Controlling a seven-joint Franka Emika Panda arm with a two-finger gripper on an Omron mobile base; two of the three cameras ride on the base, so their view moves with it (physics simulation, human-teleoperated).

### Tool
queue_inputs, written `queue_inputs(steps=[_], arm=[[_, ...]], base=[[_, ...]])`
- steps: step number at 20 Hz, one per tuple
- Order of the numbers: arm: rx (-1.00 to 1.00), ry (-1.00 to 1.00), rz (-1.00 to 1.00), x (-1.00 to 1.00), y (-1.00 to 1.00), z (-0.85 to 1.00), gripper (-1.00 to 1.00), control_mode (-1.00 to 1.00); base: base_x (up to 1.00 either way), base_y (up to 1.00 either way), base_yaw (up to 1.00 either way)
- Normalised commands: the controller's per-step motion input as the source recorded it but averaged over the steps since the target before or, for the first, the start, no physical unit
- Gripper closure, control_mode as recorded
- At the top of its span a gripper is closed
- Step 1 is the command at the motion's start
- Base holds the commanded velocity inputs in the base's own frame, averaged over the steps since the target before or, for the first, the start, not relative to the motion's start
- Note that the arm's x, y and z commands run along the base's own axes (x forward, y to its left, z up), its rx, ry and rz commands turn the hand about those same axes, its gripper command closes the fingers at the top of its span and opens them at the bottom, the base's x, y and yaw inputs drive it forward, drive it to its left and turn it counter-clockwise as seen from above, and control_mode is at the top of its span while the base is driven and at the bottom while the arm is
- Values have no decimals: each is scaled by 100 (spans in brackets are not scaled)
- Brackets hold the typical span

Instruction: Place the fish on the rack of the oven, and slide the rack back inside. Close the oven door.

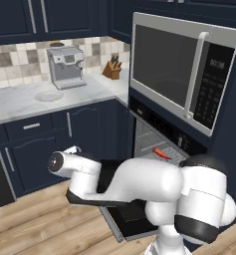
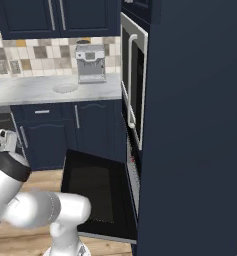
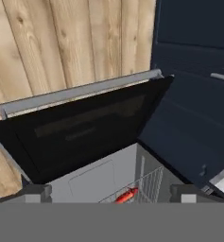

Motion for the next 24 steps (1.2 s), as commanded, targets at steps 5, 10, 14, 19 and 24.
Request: queue_inputs(steps=[5,10,14,19,24], arm=[[-34,6,0,0,52,-70,-100,-100],[-25,9,0,0,8,-52,-100,-100],[-24,12,0,0,0,-58,-100,-100],[-25,4,0,0,2,-49,-100,-100],[-5,3,0,3,0,-7,-100,-100]], base=[[0,0,0],[0,0,0],[0,0,0],[0,0,0],[0,0,0]])
